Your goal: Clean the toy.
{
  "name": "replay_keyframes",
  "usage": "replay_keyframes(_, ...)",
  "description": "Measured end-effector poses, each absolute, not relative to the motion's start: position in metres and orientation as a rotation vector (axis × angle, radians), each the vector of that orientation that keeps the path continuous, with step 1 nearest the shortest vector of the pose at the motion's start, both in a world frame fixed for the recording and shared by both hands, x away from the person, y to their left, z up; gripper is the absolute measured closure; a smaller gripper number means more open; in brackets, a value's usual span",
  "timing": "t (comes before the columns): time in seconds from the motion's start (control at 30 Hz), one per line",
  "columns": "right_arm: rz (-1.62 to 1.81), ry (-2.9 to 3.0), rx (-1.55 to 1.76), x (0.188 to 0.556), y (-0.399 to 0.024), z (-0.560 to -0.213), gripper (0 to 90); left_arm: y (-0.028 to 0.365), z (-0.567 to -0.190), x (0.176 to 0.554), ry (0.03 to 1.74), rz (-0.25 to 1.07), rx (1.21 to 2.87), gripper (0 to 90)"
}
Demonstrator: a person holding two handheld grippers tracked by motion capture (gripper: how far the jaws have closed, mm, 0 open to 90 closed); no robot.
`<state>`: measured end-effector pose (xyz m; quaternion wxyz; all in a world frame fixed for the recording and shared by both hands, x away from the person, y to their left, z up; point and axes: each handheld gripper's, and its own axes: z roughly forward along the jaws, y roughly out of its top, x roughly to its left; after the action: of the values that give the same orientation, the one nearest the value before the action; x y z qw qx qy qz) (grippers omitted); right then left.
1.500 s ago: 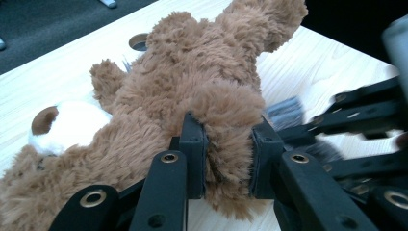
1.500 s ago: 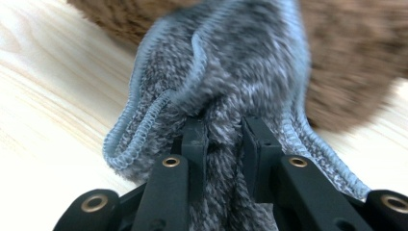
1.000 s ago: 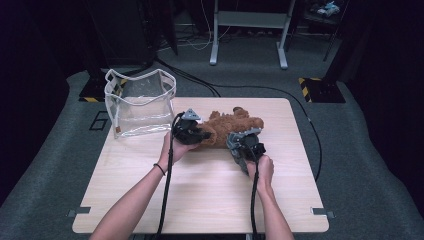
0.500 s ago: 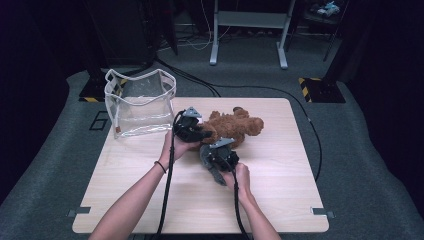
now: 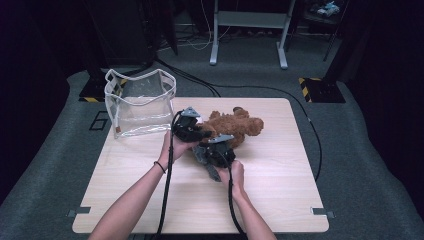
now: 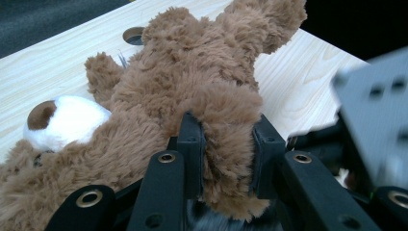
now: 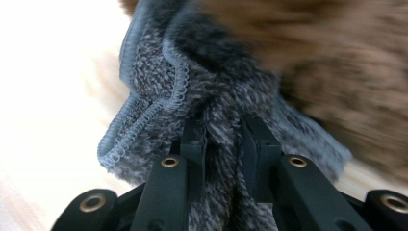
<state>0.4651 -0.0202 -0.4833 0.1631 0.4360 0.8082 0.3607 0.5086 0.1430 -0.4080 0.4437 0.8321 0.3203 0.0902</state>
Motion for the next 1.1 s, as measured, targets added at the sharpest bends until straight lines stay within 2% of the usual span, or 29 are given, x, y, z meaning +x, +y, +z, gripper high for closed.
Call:
replay_keyframes(0.7,0.905,2.088,1.470,0.473,-0.123,-0.472,73.8,0.145,-0.409,0.506,0.777,0.226,2.081,70.1)
replay_keyframes(0.8,0.914,2.108,1.441,0.472,-0.121,-0.469,73.8,0.146,-0.411,0.506,0.783,0.240,2.065,61.9)
replay_keyframes(1.0,0.908,2.113,1.438,0.476,-0.116,-0.469,73.8,0.160,-0.413,0.497,0.808,0.325,2.048,35.1)
replay_keyframes(1.1,0.907,2.114,1.441,0.476,-0.116,-0.468,73.8,0.172,-0.414,0.492,0.806,0.393,2.039,30.2)
